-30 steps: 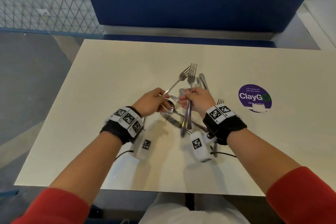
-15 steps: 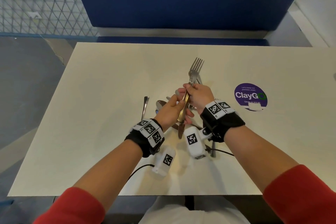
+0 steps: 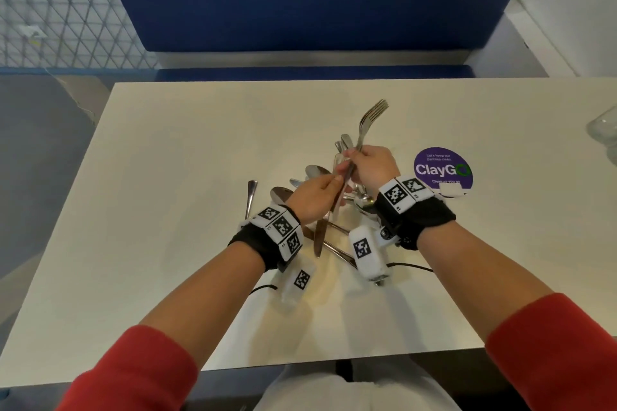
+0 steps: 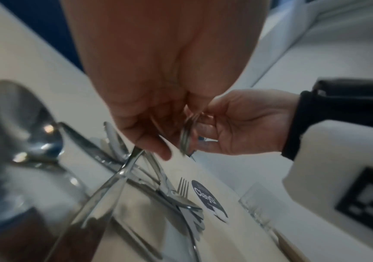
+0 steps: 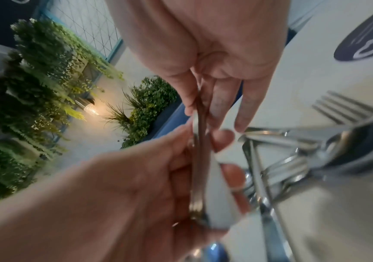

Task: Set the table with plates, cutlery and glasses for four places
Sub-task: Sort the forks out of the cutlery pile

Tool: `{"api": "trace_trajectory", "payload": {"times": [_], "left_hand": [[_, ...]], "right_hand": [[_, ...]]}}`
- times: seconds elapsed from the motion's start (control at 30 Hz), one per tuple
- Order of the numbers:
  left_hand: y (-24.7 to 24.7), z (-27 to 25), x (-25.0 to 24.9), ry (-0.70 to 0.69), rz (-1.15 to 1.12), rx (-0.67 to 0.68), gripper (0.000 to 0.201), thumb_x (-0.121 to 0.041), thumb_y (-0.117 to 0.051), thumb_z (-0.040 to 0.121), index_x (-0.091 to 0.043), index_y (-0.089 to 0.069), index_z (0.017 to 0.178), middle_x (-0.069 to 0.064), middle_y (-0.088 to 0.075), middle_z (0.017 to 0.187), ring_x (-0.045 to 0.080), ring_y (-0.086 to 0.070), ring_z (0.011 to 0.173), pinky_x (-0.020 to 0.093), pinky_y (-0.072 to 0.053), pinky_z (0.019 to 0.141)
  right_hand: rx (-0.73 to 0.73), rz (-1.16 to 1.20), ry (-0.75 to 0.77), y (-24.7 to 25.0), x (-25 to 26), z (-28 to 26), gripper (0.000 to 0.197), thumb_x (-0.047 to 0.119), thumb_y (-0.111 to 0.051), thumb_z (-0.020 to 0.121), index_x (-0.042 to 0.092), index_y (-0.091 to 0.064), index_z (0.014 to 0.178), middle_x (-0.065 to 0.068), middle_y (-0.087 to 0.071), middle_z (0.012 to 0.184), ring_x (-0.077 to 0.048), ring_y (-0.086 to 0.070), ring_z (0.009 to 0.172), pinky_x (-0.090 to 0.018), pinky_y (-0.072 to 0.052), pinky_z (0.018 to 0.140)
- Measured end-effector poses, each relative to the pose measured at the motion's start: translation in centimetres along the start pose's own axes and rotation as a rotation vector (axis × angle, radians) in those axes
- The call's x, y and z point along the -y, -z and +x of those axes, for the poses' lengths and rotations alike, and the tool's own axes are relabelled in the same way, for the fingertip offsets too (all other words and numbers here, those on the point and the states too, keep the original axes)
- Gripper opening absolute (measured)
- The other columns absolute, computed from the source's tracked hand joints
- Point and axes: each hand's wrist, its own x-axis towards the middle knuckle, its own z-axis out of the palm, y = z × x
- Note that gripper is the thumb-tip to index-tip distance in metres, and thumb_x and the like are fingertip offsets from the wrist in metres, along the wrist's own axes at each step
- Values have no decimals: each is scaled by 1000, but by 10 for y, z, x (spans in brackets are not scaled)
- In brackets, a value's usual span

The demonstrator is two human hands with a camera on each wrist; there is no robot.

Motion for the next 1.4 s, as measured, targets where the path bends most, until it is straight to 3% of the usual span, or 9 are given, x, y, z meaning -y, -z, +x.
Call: {"api": "trace_trajectory", "payload": {"times": [0.1, 0.23, 0.37, 0.5, 0.8, 0.93, 1.1, 1.2, 1.4], "left_hand": [[-12, 8, -5, 14, 237, -91, 30, -32, -45, 96, -11, -65, 100, 4, -68, 91, 19, -63, 85, 28, -49, 73], [-57, 9, -5, 50, 391, -60, 16, -26, -60, 86, -13, -68, 82, -3, -60, 75, 10, -55, 68, 17, -40, 54], [-103, 12, -10, 178, 527, -66, 29, -35, -66, 83, -7, -64, 90, 6, -64, 87, 20, -64, 82, 31, -56, 75], [-129, 12, -15, 280, 551, -173, 25, -32, -70, 78, -10, -64, 88, 6, -67, 88, 23, -66, 79, 35, -58, 74], [-152, 6, -27, 484, 419, -291, 25, -30, -65, 79, -10, -51, 80, 3, -55, 77, 21, -56, 72, 27, -47, 62], [-155, 4, -23, 423, 265, -254, 24, -28, -58, 83, -5, -63, 77, 5, -68, 77, 19, -63, 70, 29, -52, 66], [-158, -6, -20, 353, 74, -85, 28, -29, -55, 93, -8, -73, 96, 5, -75, 81, 19, -71, 74, 28, -58, 77], [-155, -5, -19, 348, 25, -35, 22, -26, -57, 92, -11, -71, 101, 0, -72, 74, 7, -65, 62, 20, -58, 68], [-156, 4, -32, 269, -154, 93, 19, -17, -59, 92, -8, -67, 107, 3, -72, 75, 10, -67, 60, 21, -57, 64]], "right_hand": [[-96, 107, -47, 32, -1, 9, 27, 12, -43, 97, 16, -56, 73, -8, -60, 62, -19, -60, 51, -31, -55, 60], [-108, 240, -145, 73, -13, 14, 26, 7, -37, 99, 7, -50, 76, -12, -44, 59, -10, -44, 24, -17, -43, 36], [-72, 187, -184, 100, -43, 13, 24, 10, -36, 100, 7, -49, 80, -11, -43, 59, -10, -44, 26, -18, -42, 35], [4, 120, -211, 122, -70, 12, 25, 12, -38, 100, 10, -49, 77, -10, -48, 60, -19, -48, 40, -23, -47, 39], [148, 18, -204, 141, -92, 4, 15, 13, -37, 100, 3, -48, 96, -11, -49, 64, -22, -47, 50, -30, -48, 50], [171, -104, -215, 127, -98, 1, 14, 17, -37, 100, 6, -44, 97, -8, -47, 66, -17, -45, 53, -27, -43, 48], [179, -275, -186, 109, -111, 8, 12, 17, -39, 96, 7, -45, 97, -24, -63, 102, -36, -63, 90, -44, -52, 83], [168, -216, -183, 115, -104, 8, 10, 13, -40, 96, 6, -46, 94, -16, -58, 87, -25, -59, 73, -31, -52, 67], [-20, -145, -108, 138, -91, 12, 20, 26, -43, 98, 9, -53, 91, -9, -56, 79, -25, -61, 68, -45, -57, 79]]}}
